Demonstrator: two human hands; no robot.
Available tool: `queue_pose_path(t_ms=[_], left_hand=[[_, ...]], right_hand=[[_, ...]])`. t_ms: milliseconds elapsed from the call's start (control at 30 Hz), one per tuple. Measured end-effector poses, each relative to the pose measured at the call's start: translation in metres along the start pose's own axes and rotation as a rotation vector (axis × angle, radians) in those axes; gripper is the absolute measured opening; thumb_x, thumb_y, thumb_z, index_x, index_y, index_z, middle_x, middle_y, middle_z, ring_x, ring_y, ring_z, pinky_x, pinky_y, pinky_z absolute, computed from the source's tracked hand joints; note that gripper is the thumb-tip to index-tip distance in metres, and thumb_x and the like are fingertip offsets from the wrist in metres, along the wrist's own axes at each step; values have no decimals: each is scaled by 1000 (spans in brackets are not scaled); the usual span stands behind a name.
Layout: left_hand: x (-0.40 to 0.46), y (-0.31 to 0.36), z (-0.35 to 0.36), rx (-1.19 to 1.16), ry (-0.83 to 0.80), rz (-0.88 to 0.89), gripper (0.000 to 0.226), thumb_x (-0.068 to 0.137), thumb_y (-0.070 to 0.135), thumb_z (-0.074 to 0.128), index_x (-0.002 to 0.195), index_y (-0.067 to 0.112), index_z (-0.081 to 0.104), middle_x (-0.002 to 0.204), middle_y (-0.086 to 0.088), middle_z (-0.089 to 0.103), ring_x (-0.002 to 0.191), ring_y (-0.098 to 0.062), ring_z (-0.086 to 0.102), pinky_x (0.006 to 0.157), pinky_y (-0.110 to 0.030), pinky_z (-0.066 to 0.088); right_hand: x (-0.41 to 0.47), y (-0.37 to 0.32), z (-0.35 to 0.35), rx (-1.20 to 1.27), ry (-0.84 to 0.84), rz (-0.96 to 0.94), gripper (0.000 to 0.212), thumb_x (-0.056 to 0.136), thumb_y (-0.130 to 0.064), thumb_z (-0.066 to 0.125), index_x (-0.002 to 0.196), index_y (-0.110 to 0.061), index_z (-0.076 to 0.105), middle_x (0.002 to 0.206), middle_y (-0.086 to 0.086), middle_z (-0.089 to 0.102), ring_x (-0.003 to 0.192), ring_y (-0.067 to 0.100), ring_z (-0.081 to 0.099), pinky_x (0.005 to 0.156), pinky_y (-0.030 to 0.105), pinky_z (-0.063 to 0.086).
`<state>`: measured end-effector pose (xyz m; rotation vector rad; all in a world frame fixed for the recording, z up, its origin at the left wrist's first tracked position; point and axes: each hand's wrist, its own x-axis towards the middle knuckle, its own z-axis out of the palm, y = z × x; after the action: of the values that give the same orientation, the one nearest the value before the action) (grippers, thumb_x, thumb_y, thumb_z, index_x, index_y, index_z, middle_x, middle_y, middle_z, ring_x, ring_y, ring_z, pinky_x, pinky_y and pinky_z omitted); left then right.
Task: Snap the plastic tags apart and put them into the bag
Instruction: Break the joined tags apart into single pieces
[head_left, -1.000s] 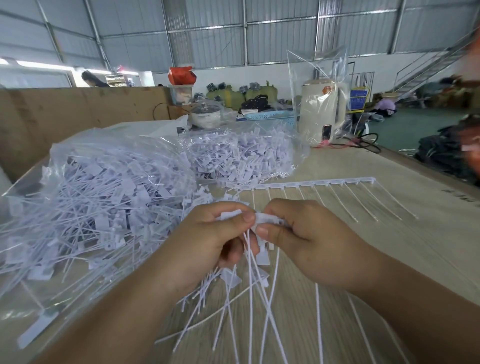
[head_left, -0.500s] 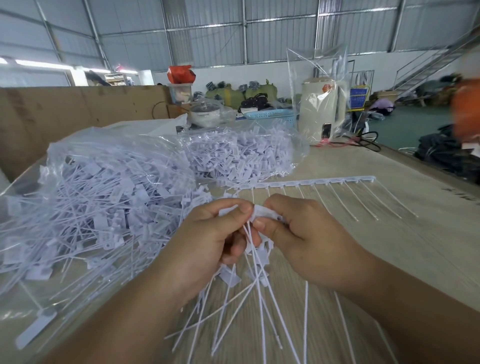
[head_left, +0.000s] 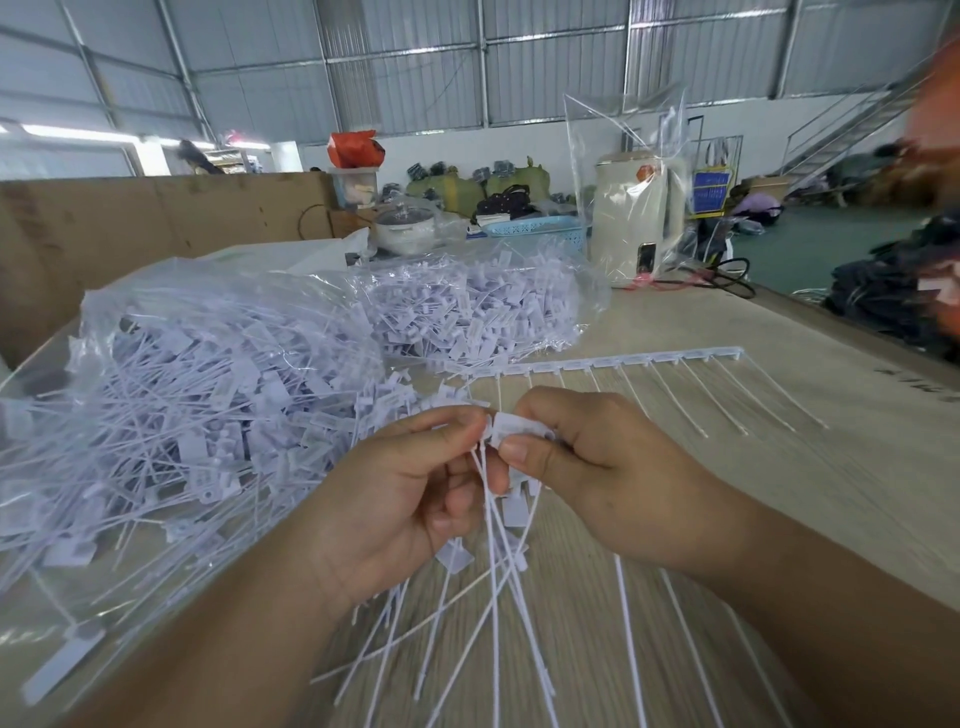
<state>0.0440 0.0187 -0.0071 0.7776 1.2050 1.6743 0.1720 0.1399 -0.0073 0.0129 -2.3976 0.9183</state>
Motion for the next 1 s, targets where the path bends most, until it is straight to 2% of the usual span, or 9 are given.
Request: queue_pose_path(t_ms=[167, 267, 300, 467, 567, 667, 767, 833, 1000], left_hand=[[1, -2, 0, -100, -31, -44, 14, 72, 19, 64, 74, 7, 71, 55, -9, 57, 35, -7, 42, 32, -14, 30], [2, -4, 1, -158, -35, -66, 14, 73, 19, 63, 71, 9, 72, 55, -7, 57, 36, -6, 43, 32, -13, 29], [2, -4, 1, -171, -36, -70, 14, 74, 19, 63, 70, 9, 72, 55, -7, 57, 36, -5, 42, 33, -13, 29], [2, -5, 5, -304, -41, -78, 13, 69, 17, 66, 74, 6, 72, 57, -7, 56, 36, -5, 41, 31, -13, 30], [2, -2, 2, -322, -48, -42, 16, 72, 19, 63, 73, 8, 75, 58, -5, 56, 37, -4, 40, 31, -13, 29], [2, 2, -5, -65, 38, 21, 17, 75, 24, 63, 76, 13, 77, 60, -6, 59, 38, -7, 39, 34, -15, 25], [0, 8, -13, 396, 132, 134, 14, 83, 30, 64, 84, 22, 75, 65, -10, 68, 36, -13, 35, 38, -17, 25], [-2, 11, -18, 683, 207, 193, 9, 91, 36, 61, 90, 33, 70, 67, -7, 72, 38, -14, 35, 40, -19, 28], [-2, 12, -25, 1057, 406, 329, 13, 80, 44, 71, 88, 37, 63, 52, 14, 64, 33, -2, 46, 38, -11, 33]], right_hand=[[1, 0, 1, 34, 10, 8, 23, 97, -18, 53, 77, -29, 57, 66, -30, 58, 55, 1, 49, 53, 14, 38], [1, 1, 1, 78, 25, 34, 19, 94, -27, 52, 77, -28, 60, 68, -22, 60, 61, 20, 55, 58, 37, 46], [1, 1, 1, 82, 28, 36, 19, 94, -28, 52, 77, -27, 60, 68, -18, 60, 62, 23, 55, 59, 39, 45], [1, 3, 2, 130, 78, 41, 21, 91, -30, 52, 72, -20, 56, 61, -15, 49, 57, 6, 44, 55, 25, 38], [1, 8, 1, 165, 118, 59, 26, 89, -30, 53, 69, -13, 49, 58, -14, 41, 55, 5, 38, 52, 24, 33], [0, 10, 2, 133, 75, 59, 26, 89, -32, 55, 71, -12, 53, 59, -11, 41, 55, 4, 38, 53, 24, 33], [-1, 10, 3, 65, 30, 49, 21, 90, -33, 55, 73, -19, 56, 59, -2, 44, 54, 4, 40, 52, 25, 34], [-2, 11, 2, 23, -3, 49, 22, 92, -33, 55, 75, -20, 55, 61, 7, 46, 54, 11, 41, 52, 30, 35], [-3, 12, 1, -84, -66, 36, 32, 97, -33, 55, 78, -7, 55, 61, 5, 47, 56, 20, 46, 56, 36, 39]])
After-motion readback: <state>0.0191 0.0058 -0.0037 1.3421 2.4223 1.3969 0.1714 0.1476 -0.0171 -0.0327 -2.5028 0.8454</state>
